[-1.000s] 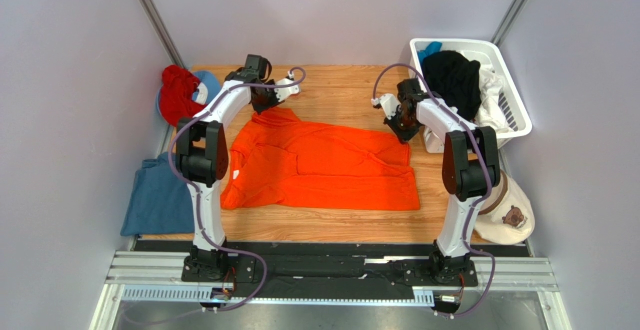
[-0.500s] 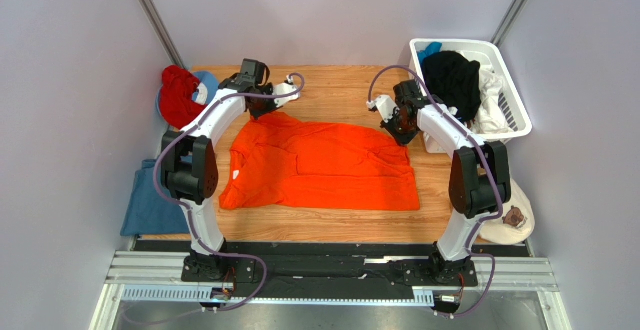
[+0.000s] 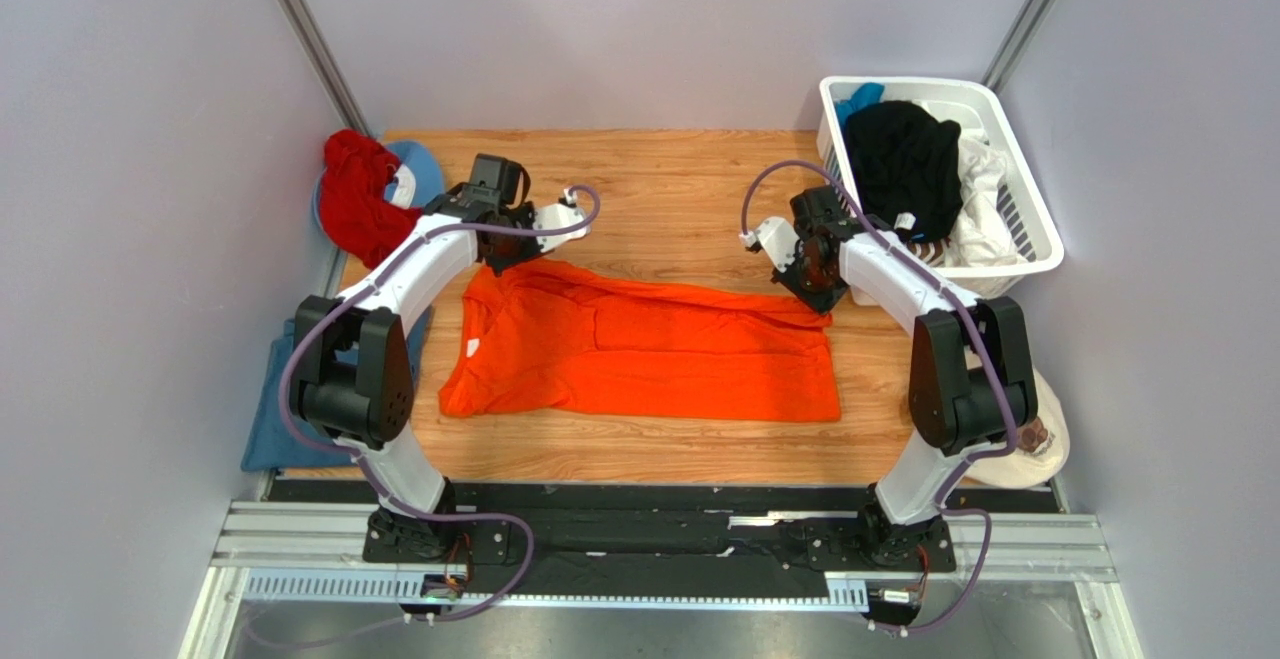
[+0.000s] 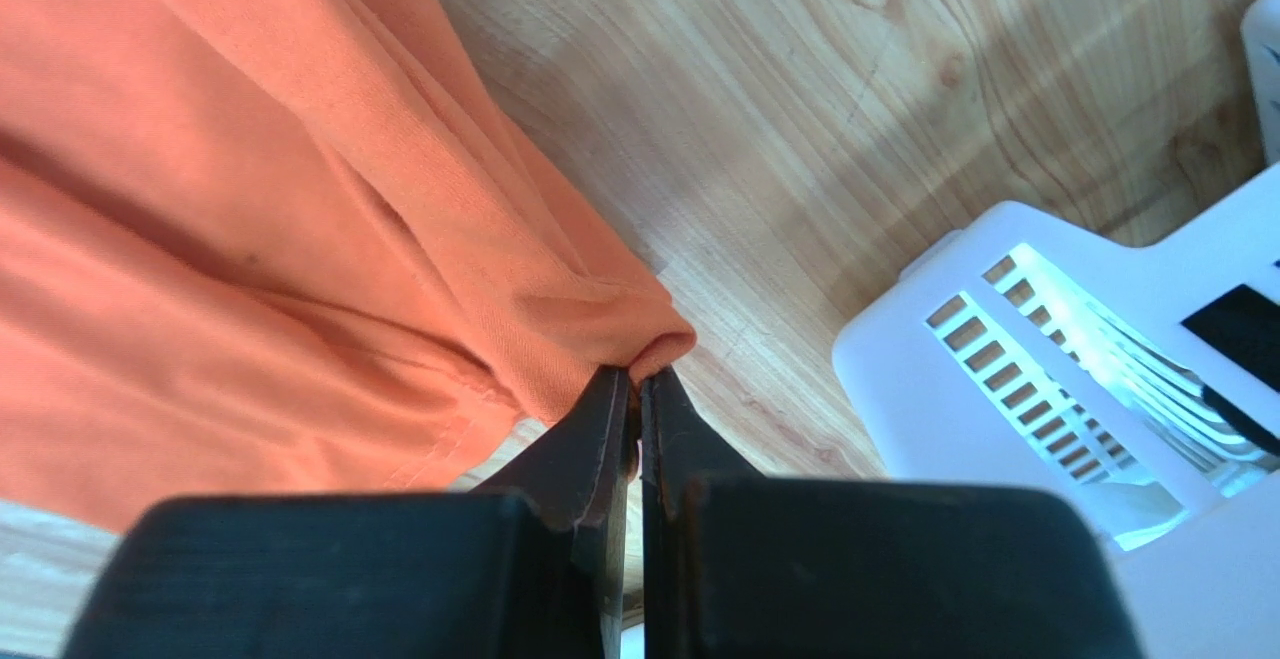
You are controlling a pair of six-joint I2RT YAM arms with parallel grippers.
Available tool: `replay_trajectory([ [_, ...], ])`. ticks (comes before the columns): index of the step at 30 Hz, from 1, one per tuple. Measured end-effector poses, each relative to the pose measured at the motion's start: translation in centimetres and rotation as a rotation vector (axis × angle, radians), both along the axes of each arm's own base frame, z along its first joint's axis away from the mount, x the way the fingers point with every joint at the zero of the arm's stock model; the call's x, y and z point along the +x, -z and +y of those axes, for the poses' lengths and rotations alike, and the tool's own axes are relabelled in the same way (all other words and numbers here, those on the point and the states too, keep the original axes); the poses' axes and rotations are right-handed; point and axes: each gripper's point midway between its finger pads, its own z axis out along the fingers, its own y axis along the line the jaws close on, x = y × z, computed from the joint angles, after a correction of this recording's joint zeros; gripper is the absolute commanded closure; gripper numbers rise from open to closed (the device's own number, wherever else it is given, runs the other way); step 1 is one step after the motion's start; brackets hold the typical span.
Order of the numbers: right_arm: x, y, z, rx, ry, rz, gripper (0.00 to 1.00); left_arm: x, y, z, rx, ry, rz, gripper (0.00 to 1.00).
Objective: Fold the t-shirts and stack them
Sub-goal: Fold the tshirt
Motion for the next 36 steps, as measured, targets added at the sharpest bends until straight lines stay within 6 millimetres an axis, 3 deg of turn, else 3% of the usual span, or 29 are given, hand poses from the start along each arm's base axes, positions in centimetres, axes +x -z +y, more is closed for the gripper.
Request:
replay_trajectory([
  [8, 0.7, -0.1, -0.4, -0.026, -0.010, -0.033, 1.00, -1.9, 2.0, 0.2, 0.031, -0.005, 0.045, 1.00],
  [15, 0.7, -0.6, -0.3, -0.019, -0.014, -0.046, 1.00, -3.4, 1.0, 0.4, 0.033, -0.013, 0.017, 1.00],
  [20, -0.1, -1.1, -0.1, -0.007, -0.022, -0.052, 1.00, -4.6, 0.3, 0.8, 0.034, -0.018, -0.004, 1.00],
  [28, -2.0, -0.5, 0.6, 0.001, -0.051, -0.027, 0.96, -6.5, 1.0, 1.3, 0.040, -0.021, 0.012, 1.00],
  [30, -2.5, 0.0, 0.7, -0.001, -0.060, -0.011, 0.91, -6.9, 1.4, 1.4, 0.040, -0.026, 0.022, 1.00],
  [33, -3.3, 0.6, 0.8, -0.007, -0.069, 0.010, 0.71, -7.5, 1.9, 1.5, 0.041, -0.030, 0.035, 1.00],
  [36, -3.8, 1.2, 0.6, -0.018, -0.068, 0.025, 0.61, -7.9, 2.3, 1.6, 0.042, -0.030, 0.046, 1.00],
])
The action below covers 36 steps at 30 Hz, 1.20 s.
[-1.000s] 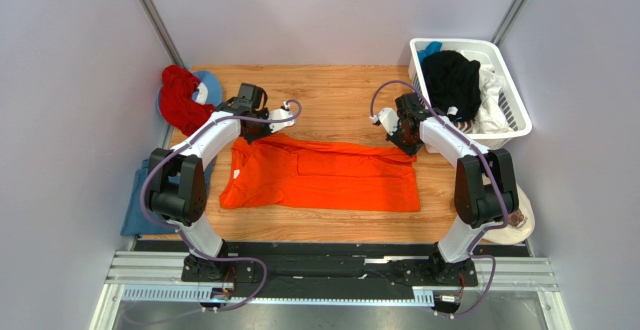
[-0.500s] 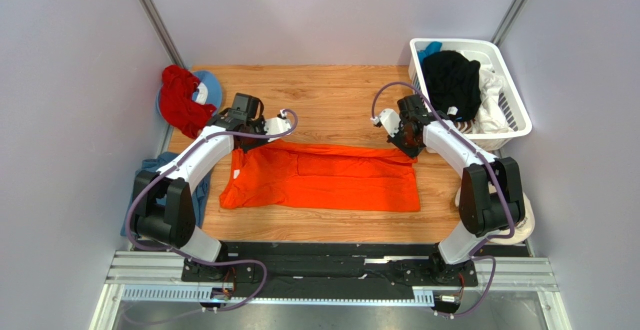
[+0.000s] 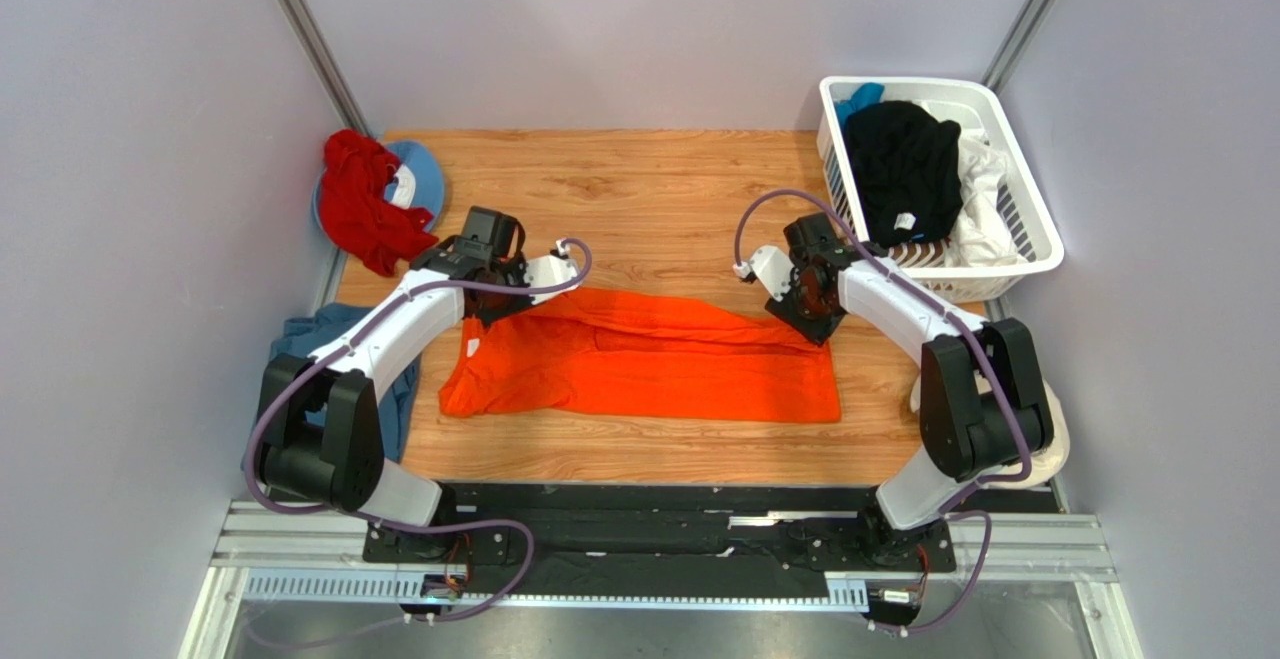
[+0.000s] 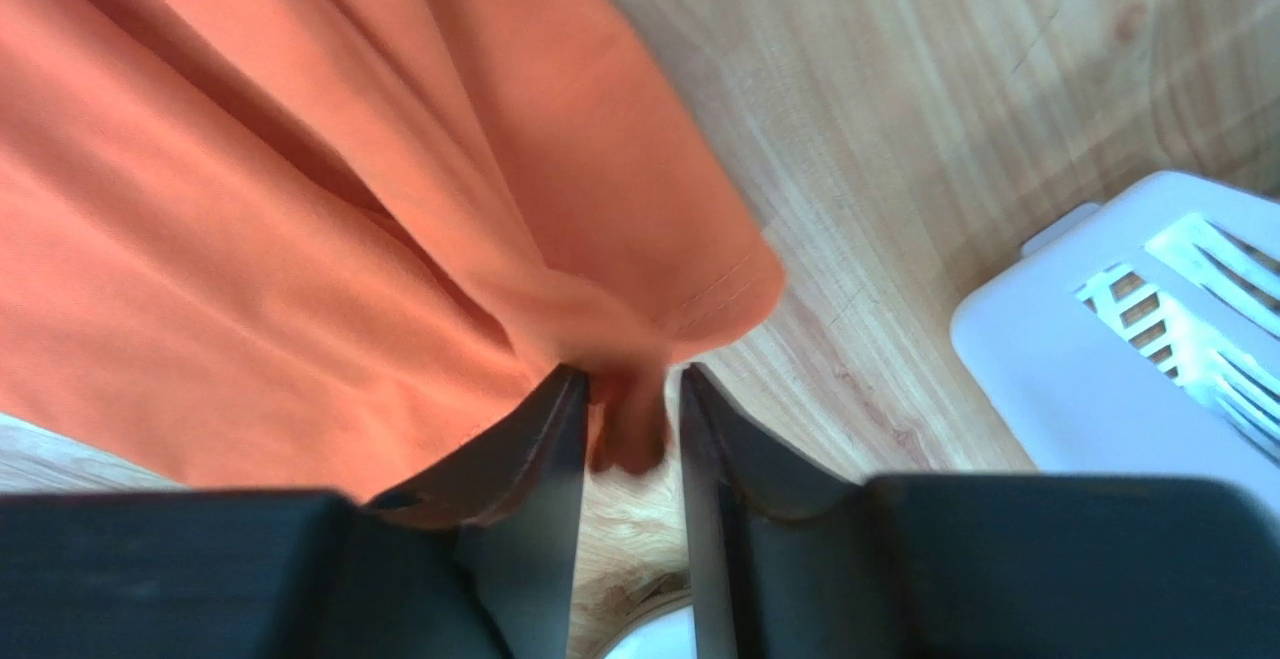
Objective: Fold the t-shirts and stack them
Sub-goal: Fold the tshirt
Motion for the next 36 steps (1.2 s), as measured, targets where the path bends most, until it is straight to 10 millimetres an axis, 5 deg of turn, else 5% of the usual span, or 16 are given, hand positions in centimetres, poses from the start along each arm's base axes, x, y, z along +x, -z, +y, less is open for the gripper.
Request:
replay_trajectory([
  [11, -1.3, 0.2, -0.2, -0.002, 0.016, 0.032, 0.52, -1.8, 1.8, -0.1, 0.006, 0.000, 0.049, 1.00],
  [24, -2.6, -4.7, 1.4, 0.110, 0.014, -0.030, 0.50, -2.7, 1.8, -0.3, -0.009, -0.012, 0.045, 1.00],
  [36, -0.2, -1.5, 2.0, 0.077, 0.011, 0.029, 0.52, -3.1, 2.4, -0.3, -0.009, -0.018, 0.055, 1.00],
])
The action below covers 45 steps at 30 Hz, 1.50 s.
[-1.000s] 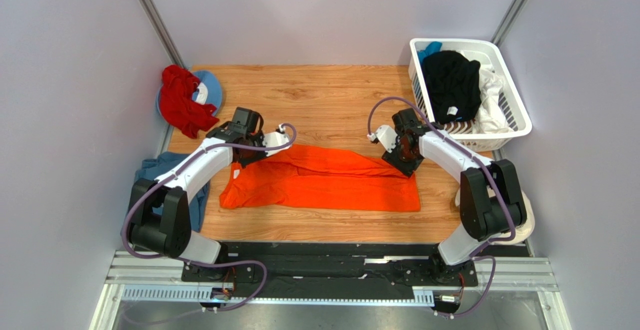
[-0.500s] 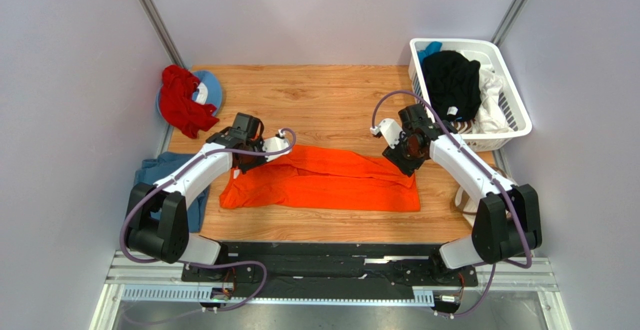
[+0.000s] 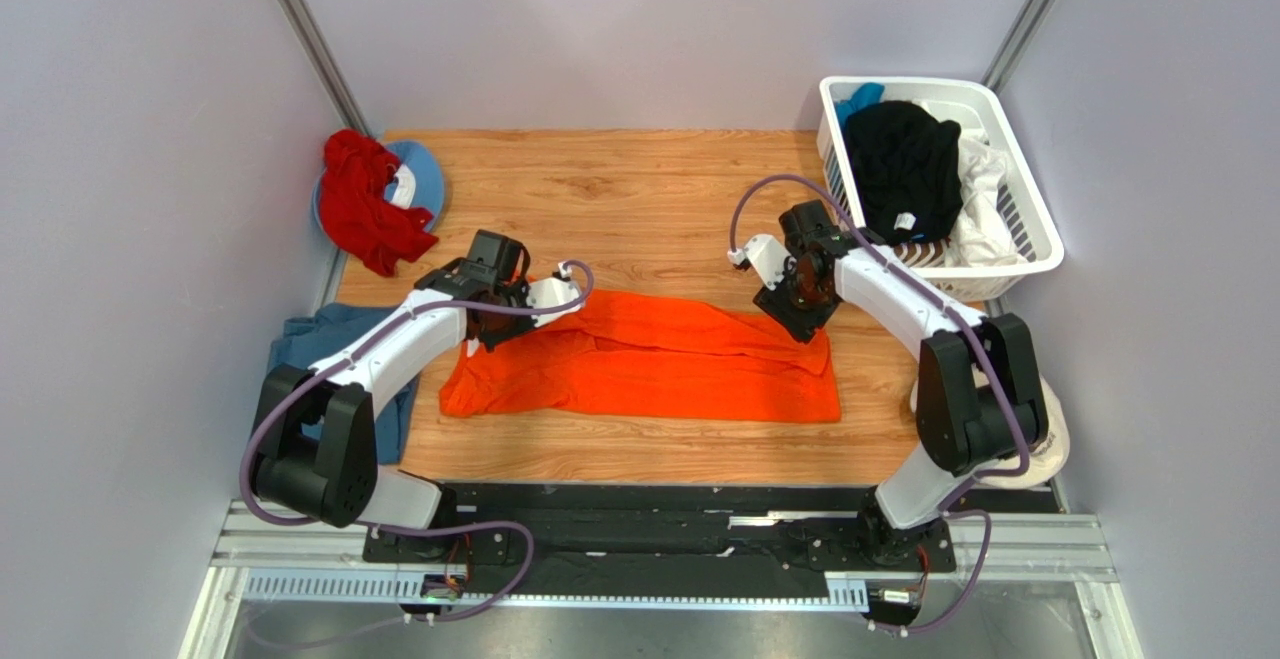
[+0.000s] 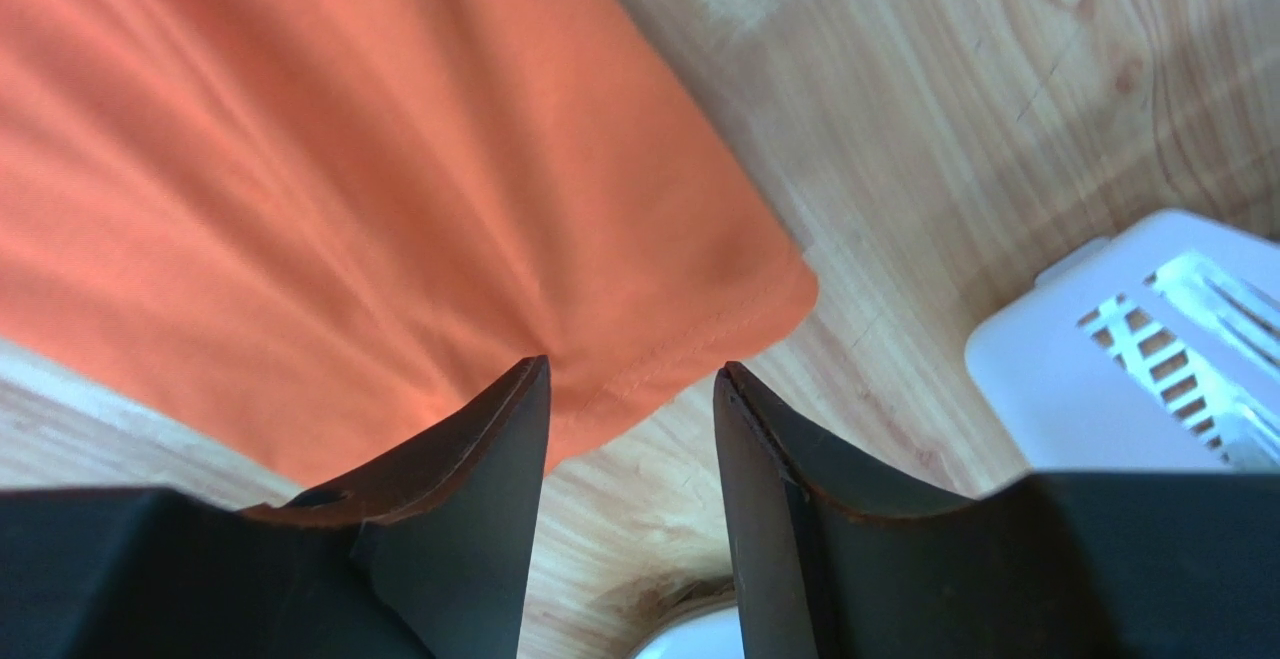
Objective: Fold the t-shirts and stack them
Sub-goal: Fold the tshirt
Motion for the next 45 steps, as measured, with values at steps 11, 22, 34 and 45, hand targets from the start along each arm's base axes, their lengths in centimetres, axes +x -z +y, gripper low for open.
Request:
replay_trajectory([
  [11, 2.2, 1.4, 0.2, -0.030, -0.011, -0.008, 0.54, -0.3, 0.8, 0.3, 0.012, -0.005, 0.001, 1.00],
  [22, 2.2, 2.1, -0.2, -0.049, -0.006, -0.013, 0.54, -1.1, 0.2, 0.7, 0.008, -0.008, -0.022, 1.00],
  [34, 1.7, 2.9, -0.5, -0.061, -0.004, -0.002, 0.55, -2.4, -1.3, -0.4, -0.010, 0.011, -0.038, 1.00],
  [45, 1.7, 2.9, -0.6, -0.066, -0.002, -0.005, 0.55, -3.1, -2.4, -0.6, -0.014, 0.016, -0.062, 0.94],
])
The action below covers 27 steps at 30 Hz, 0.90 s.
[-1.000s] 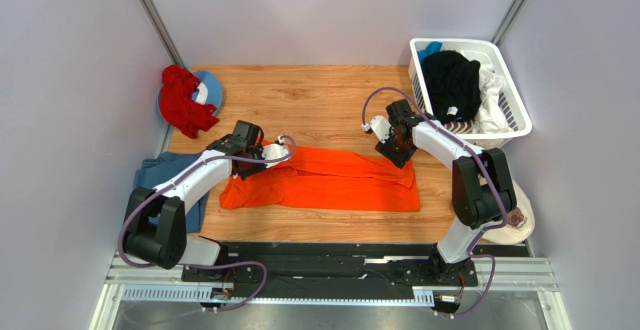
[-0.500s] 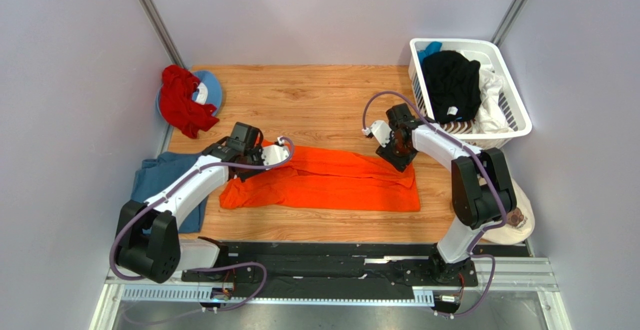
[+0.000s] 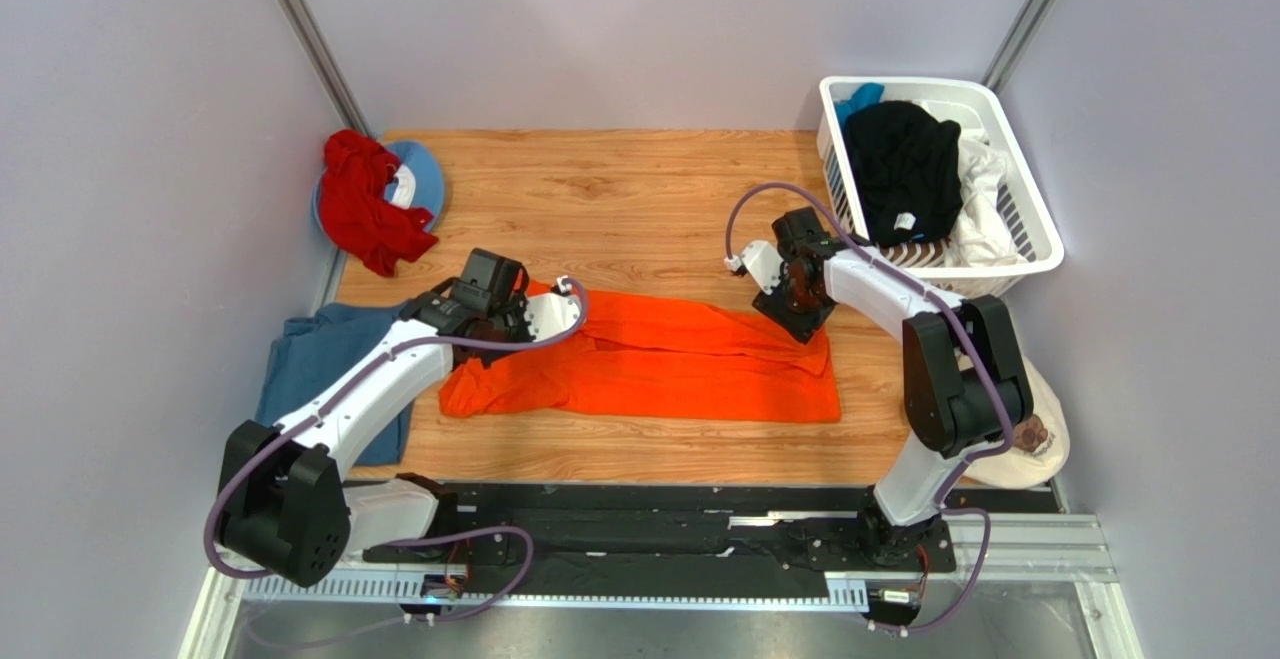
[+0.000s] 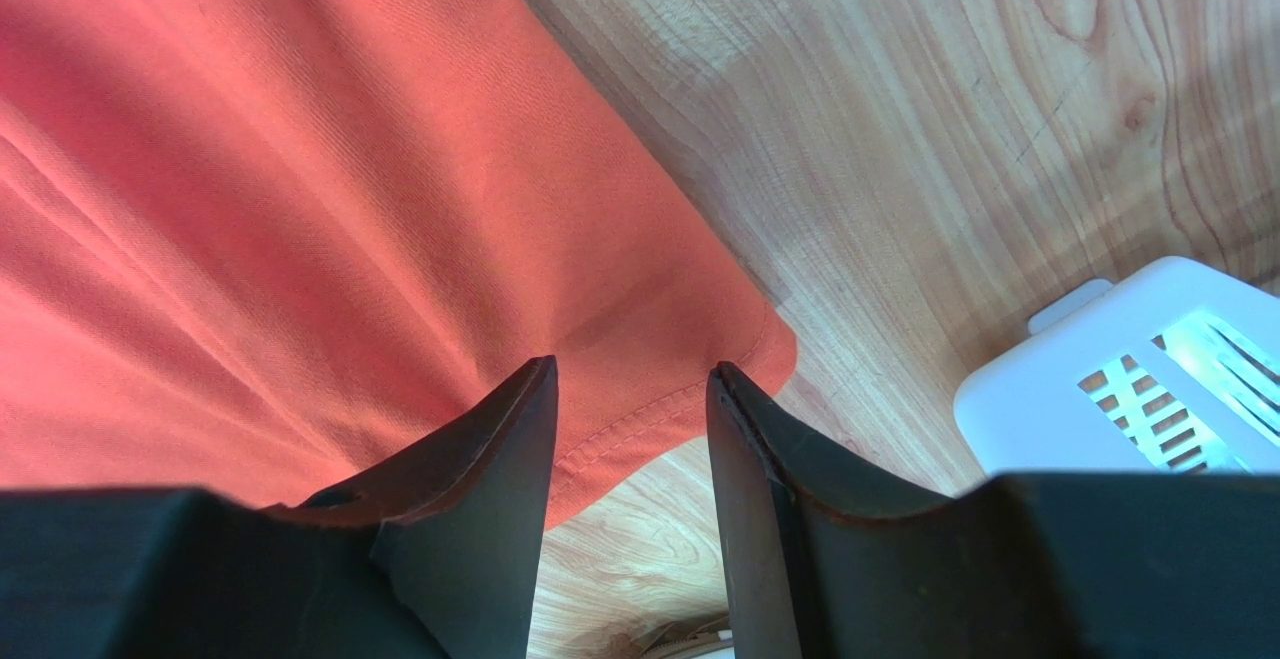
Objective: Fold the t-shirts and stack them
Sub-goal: Fold the tshirt
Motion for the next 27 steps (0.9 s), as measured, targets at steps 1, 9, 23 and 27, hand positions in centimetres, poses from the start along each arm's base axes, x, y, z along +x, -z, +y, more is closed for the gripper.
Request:
replay_trajectory([
  [1, 0.0, 0.0, 0.0, 0.000, 0.000, 0.000, 0.55, 0.1, 0.1, 0.0, 0.000, 0.000, 0.000, 0.88],
  [9, -1.0, 0.6, -0.4, -0.009, 0.001, 0.020, 0.52, 1.2, 2.9, -1.2, -0.006, 0.044, 0.085, 0.47],
  [23, -1.4, 0.9, -0.6, -0.014, 0.003, 0.015, 0.51, 9.3, 0.6, -4.1, -0.169, 0.137, 0.105, 0.43],
  [27, -1.4, 1.0, -0.6, -0.014, 0.003, 0.014, 0.51, 9.8, 1.0, -4.9, -0.190, 0.167, 0.152, 0.43],
])
